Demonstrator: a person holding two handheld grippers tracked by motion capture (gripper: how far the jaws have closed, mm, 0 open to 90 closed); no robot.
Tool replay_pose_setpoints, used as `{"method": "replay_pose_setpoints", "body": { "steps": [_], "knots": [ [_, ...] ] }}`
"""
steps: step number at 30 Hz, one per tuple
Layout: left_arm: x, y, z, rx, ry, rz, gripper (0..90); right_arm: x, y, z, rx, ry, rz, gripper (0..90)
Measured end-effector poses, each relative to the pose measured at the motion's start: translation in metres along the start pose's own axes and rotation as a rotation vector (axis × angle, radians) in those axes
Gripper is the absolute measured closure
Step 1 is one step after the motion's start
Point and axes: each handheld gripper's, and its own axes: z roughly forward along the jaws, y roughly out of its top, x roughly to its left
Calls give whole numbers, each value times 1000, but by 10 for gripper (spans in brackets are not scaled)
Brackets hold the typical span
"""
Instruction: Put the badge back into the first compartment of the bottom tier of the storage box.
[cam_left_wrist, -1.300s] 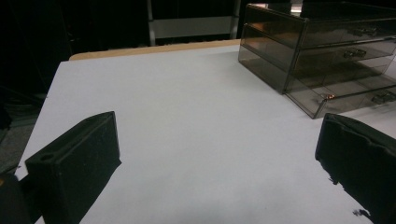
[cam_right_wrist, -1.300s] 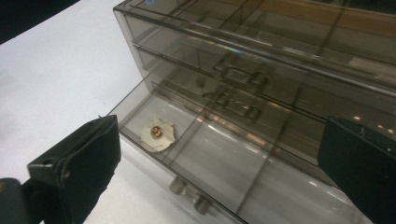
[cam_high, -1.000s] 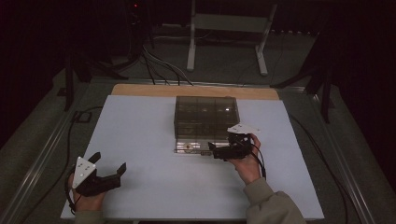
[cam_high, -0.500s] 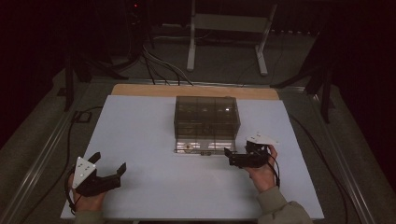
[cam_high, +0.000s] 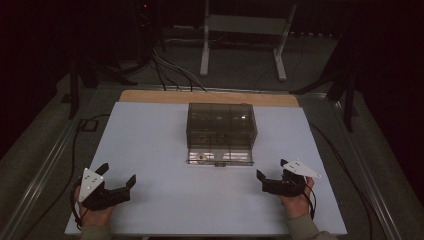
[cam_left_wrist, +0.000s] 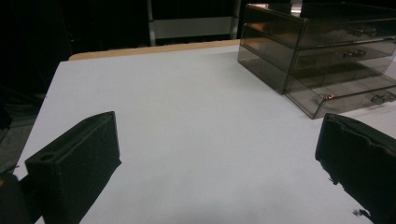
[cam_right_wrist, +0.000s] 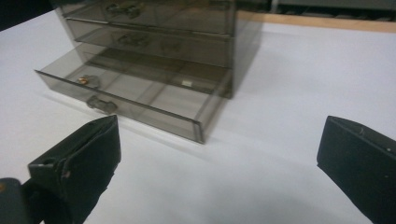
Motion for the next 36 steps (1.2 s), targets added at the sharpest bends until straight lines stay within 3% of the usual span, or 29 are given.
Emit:
{"method": "replay_pose_setpoints", "body": {
  "steps": [4,9,10,13,21,29,36],
  "knots": [
    [1,0,0,-2,1,-4,7,-5,-8,-9,-30,-25,-9,0],
    [1,-1,0,0,-1,-5,7,-8,-11,-14,-45,-24,-5,0],
    [1,-1,1,-1,-2,-5,7,-14,-17,-24,-71,-20,10,0],
    [1,-1,1,-1,-2,-6,7,-17,-18,-28,-78,-24,19,0],
    [2,-1,3,4,-2,-9,7,-23,-19,-38,-119,-22,14,0],
    [3,-2,4,11,1,-16,7,-25,-23,-42,-108,-43,0,0],
    [1,-3,9,51,24,-27,7,-26,-24,-41,-97,-36,3,0]
  ]
}}
